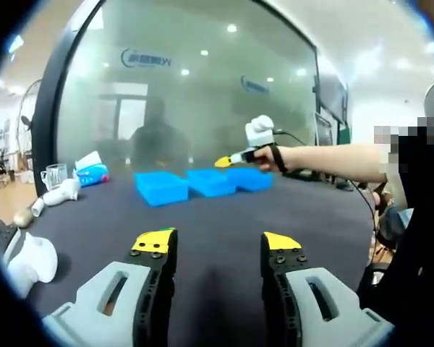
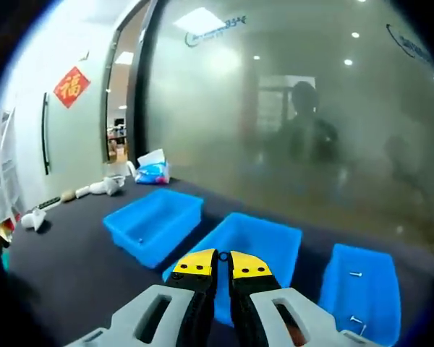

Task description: Sort the screws, nuts, and washers into the corresponding bins

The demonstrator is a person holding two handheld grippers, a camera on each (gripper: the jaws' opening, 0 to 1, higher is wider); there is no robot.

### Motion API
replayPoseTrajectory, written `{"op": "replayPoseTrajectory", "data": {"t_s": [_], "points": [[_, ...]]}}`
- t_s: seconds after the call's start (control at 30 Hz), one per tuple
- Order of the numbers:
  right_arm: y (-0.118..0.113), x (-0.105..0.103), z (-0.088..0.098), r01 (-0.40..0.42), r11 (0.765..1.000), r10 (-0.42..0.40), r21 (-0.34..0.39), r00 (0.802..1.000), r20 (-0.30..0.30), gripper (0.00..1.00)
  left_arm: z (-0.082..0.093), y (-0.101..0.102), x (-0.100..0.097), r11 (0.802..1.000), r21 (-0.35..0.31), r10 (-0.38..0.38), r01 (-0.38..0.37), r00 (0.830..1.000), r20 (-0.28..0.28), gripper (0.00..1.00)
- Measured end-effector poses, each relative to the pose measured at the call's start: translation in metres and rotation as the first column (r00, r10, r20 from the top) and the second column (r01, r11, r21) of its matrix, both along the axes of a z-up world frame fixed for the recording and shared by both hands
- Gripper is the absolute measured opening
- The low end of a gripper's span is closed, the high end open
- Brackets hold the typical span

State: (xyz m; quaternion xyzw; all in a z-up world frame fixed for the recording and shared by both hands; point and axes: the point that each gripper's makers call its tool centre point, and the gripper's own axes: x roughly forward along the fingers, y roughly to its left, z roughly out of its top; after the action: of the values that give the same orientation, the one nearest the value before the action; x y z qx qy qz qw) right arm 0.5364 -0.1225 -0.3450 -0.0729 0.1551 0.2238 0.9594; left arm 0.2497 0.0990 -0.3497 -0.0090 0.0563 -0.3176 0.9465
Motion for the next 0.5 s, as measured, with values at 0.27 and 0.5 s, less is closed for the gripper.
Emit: {"op": "replayPoseTrajectory", "data": {"t_s": [0.27,0.5], "points": [[-0.001,-0.004,0.001,-0.005,1.000,0.005,0.002,1.000,0.022,0.06,-0.001,-0.002,0.000,1.000,-0.002,-0.003,0.003,1.000,-0.003,0.45],[-0.002,-0.013,0.006,-0.064,0.992,0.077,-0.106,0.989,0.125,0.28,0.000,-0.006,-0.001,1.000,-0.003,-0.012,0.012,1.000,-0.003,0.45]]}}
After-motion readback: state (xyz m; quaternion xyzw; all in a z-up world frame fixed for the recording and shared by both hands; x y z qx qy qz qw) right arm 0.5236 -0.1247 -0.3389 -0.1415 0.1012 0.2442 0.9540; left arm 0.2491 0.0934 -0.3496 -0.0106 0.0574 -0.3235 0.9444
